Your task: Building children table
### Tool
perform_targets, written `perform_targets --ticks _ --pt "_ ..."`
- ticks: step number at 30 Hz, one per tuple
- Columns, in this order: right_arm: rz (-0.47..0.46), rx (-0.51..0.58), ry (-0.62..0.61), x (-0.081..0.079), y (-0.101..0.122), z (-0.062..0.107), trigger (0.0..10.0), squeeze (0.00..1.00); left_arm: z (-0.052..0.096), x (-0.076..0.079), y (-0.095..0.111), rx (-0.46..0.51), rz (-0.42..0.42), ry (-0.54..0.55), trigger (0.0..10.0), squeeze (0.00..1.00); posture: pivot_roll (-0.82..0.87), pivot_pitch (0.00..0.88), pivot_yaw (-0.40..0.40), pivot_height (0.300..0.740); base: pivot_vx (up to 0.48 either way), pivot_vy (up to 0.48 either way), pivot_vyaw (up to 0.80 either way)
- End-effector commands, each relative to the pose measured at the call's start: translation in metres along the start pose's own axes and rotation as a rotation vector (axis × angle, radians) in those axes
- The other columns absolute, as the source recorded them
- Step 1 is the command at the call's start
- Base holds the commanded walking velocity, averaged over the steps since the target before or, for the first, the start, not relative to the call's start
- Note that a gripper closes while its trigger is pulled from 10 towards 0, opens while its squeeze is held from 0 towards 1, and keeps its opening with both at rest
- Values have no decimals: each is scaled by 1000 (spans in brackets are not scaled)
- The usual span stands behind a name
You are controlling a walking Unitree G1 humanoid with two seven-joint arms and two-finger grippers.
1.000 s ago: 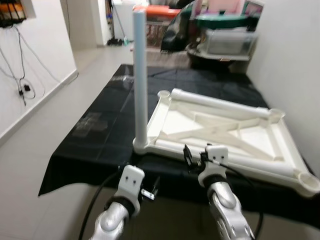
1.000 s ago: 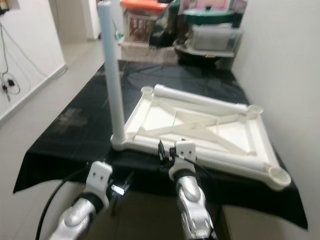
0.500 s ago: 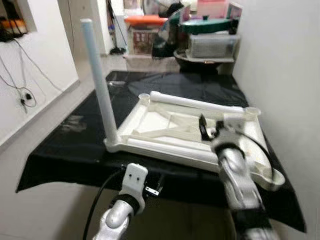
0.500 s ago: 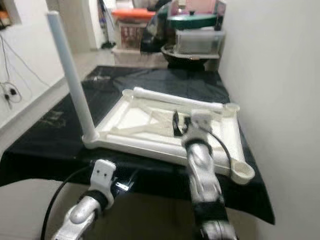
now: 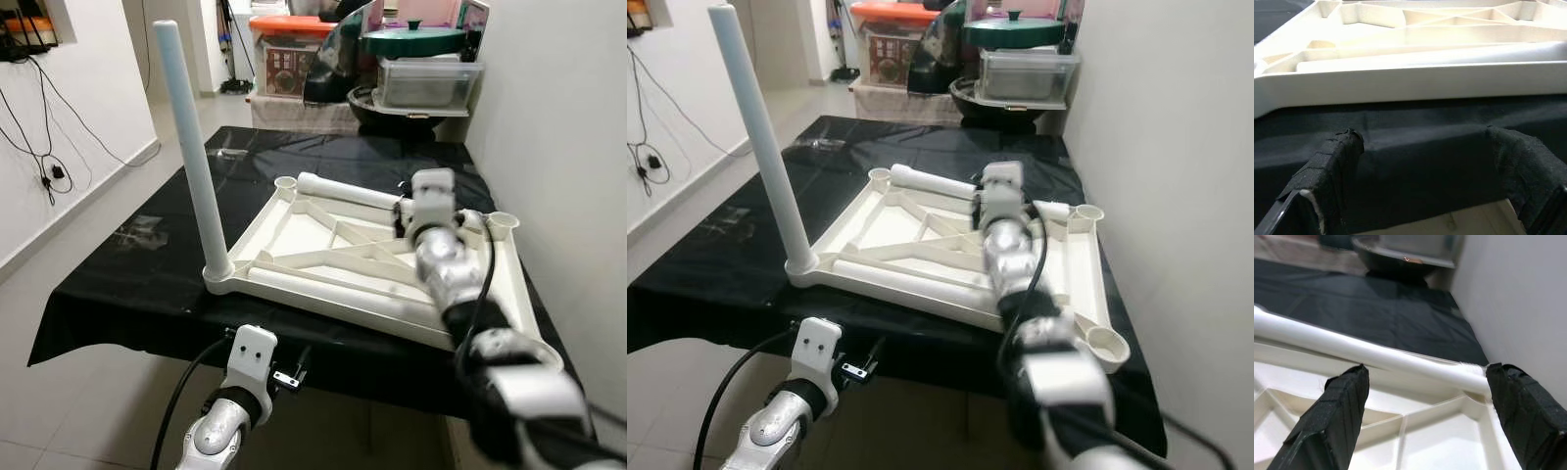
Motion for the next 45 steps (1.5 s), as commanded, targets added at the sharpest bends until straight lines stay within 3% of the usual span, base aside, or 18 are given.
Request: perform_targets --ticks 1,6,9,12,16,20,38,39,42,45 --pt "-6 -85 -15 2 -20 0 10000 0 3 4 -2 -15 -5 -17 10000 0 65 0 -64 740 0 0 0" --pt "-19 -161 -49 12 -32 -2 10000 0 9 8 0 -14 -3 -25 10000 0 72 0 -69 740 0 0 0" --pt "-12 -253 -24 16 -51 0 10000 0 19 14 4 -16 9 -38 10000 0 77 10 -70 740 0 0 0" --pt "-39 -319 -83 31 -66 1 10000 0 27 19 8 -17 23 -48 10000 0 70 46 -68 740 0 0 0" --pt "-103 -355 -165 48 -70 2 10000 0 37 25 13 -21 30 -59 10000 0 73 81 -70 740 0 0 0" --pt "-120 -358 -190 53 -68 1 10000 0 42 28 14 -28 39 -64 10000 0 72 106 -70 740 0 0 0" --pt "-187 -455 -157 45 -81 6 10000 0 67 39 20 -61 69 -76 10000 0 65 161 -74 740 0 0 0" --pt "-186 -457 -144 44 -82 6 0 0 71 41 20 -71 75 -77 10000 0 64 169 -76 740 0 0 0" --pt "-180 -460 -110 39 -83 6 0 0 74 42 20 -79 82 -77 10000 0 66 177 -80 740 0 0 0" --pt "-164 -463 -18 23 -82 7 0 0 79 45 21 -97 98 -79 10000 0 65 183 -80 740 0 0 0"
Point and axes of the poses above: a point about 5 cm out from each wrist's last joint towards the gripper, its own z axis pointing back from the gripper into the wrist, its own y axis along the axis of the wrist's last joint, x = y × z, the point moved 4 cm from there along -z, pointing out of the wrist towards the gripper, and after that the axes turned 6 degrees about -z, right-handed, at the moved point
